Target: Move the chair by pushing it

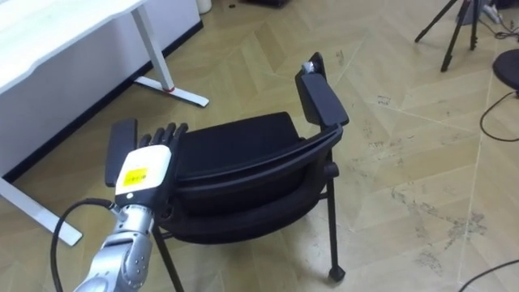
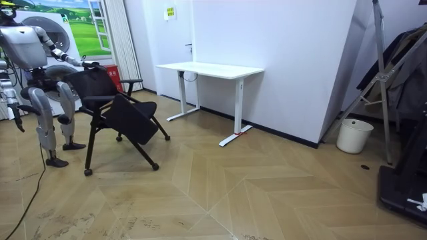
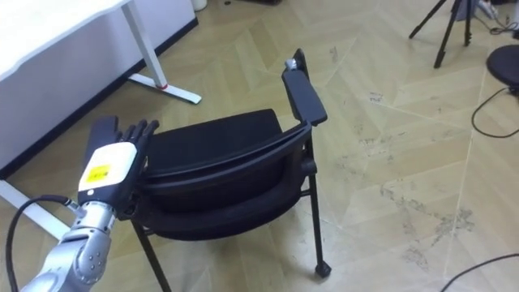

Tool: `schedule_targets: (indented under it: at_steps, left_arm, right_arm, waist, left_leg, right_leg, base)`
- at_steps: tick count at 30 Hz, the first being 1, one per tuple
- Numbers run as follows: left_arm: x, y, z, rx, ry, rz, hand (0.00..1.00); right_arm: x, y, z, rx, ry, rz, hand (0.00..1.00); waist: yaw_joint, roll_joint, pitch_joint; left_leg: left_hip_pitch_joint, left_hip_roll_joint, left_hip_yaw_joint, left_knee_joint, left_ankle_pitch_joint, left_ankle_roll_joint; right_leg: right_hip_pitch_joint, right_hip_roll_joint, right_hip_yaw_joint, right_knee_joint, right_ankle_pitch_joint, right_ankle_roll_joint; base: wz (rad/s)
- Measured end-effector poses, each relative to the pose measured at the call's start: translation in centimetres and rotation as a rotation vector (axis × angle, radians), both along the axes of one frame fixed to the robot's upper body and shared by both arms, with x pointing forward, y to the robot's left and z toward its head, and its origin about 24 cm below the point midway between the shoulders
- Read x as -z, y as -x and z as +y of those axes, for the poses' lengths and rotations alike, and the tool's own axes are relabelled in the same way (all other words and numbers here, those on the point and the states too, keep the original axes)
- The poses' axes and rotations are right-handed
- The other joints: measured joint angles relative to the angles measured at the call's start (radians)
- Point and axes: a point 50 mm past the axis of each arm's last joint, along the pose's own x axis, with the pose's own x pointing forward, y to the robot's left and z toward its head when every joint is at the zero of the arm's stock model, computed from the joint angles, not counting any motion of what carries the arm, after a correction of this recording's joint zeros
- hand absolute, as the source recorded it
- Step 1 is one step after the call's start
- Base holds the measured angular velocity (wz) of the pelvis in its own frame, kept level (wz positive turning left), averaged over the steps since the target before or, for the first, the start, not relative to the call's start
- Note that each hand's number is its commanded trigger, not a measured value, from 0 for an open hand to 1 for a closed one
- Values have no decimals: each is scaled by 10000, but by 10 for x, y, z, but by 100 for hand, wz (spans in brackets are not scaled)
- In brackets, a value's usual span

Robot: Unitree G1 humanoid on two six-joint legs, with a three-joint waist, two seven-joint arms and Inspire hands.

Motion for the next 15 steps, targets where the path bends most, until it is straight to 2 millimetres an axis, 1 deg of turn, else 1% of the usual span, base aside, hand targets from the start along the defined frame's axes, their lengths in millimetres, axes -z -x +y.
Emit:
schedule_targets:
  at_steps: [6,8,15]
  left_arm:
    - [-3,-2,-2,317,-296,194,100]
    - [-3,-2,-2,492,-575,272,100]
    - [-4,-2,-2,491,-635,233,100]
  right_arm:
    - [0,-1,1,29,-238,-64,0]
    - [0,-1,1,29,-241,-76,0]
    - [0,-4,1,-69,-199,-149,0]
  waist:
    - [-31,1,2]
    - [-33,2,2]
    - [-27,-7,5]
  left_leg:
    - [-81,-2,-129,1,5,7]
    - [-97,-2,-151,1,6,10]
    - [-108,-4,-156,2,6,10]
  right_leg:
    - [15,-5,-192,-28,8,9]
    - [13,-5,-195,-29,8,9]
    - [4,-7,-178,-29,8,8]
  base:
    - [7]
    - [4]
    - [0]
